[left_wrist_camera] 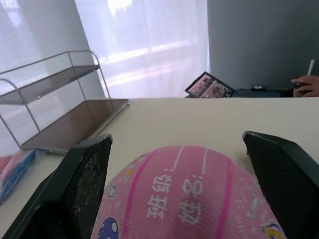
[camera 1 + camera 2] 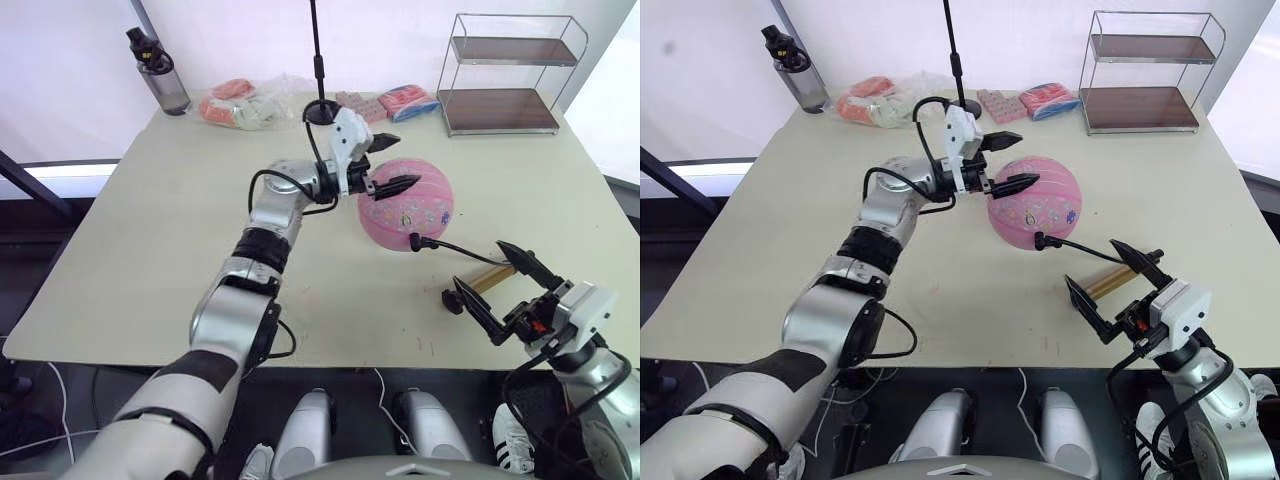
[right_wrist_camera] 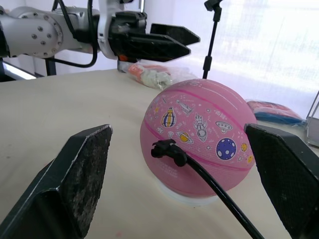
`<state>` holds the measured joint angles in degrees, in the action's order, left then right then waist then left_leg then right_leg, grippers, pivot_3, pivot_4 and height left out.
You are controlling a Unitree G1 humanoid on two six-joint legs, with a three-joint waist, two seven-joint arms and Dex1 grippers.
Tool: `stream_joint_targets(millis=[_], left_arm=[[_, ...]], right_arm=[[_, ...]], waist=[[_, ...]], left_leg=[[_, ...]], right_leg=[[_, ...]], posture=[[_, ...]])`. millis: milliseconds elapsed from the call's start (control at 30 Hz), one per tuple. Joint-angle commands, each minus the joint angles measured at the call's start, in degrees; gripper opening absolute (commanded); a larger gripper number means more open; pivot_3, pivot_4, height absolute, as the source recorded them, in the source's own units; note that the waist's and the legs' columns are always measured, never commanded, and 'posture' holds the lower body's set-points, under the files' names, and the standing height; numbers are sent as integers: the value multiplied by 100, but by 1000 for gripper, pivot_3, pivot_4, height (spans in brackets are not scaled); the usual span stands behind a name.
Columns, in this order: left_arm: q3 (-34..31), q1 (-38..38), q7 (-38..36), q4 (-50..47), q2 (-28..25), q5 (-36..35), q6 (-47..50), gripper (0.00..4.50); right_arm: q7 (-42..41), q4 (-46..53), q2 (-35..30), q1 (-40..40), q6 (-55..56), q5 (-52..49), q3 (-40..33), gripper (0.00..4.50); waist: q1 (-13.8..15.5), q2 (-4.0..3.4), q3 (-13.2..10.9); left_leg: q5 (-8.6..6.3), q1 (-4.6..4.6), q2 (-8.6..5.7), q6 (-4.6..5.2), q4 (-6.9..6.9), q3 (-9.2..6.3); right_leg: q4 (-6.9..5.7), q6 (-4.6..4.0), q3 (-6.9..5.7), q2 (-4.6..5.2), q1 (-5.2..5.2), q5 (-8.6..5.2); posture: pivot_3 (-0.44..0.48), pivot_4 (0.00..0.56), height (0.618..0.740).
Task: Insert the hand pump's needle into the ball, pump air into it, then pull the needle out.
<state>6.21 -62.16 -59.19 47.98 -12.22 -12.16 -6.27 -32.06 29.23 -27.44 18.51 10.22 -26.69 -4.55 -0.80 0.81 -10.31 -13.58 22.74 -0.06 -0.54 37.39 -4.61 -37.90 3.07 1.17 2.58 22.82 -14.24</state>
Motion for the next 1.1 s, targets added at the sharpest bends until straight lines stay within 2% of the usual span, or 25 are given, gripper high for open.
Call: stream_joint_targets(millis=[33,267,633,933,1100], left_arm=[[-68,-414,-7,643,229,174,-466,4500],[-106,-706,364,1649,460,548,-463,4500],[-226,-496,1416,1938,891,823,-189,4500],[-315,-282,2128,1716,1231,904,157,4500],[-303,-205,2296,1569,1268,935,258,4500]], right_arm=[[16,264,102,13,119,64,-134,4451],[-36,312,174,24,109,174,-163,4451],[92,269,148,-294,-248,419,-94,4451],[552,130,-297,-1442,-1520,2083,445,4451],[602,-120,-651,-2040,-1767,3215,811,4451]], waist=[[2,1,0],[-10,1,0],[16,3,2],[33,10,10],[46,11,11]], left_leg=[[0,0,0,0,0,1],[0,-2,-1,0,0,0],[1,-10,-2,0,9,-1],[4,-24,-14,1,16,-2],[5,-22,-20,0,17,-4]], right_leg=[[0,0,0,0,1,0],[-3,4,0,0,1,-2],[-7,18,1,1,-9,4],[-8,31,7,6,-25,12],[-5,34,6,10,-27,14]], posture=[[0,150,731],[0,150,731],[0,150,731],[0,150,731],[0,150,731]])
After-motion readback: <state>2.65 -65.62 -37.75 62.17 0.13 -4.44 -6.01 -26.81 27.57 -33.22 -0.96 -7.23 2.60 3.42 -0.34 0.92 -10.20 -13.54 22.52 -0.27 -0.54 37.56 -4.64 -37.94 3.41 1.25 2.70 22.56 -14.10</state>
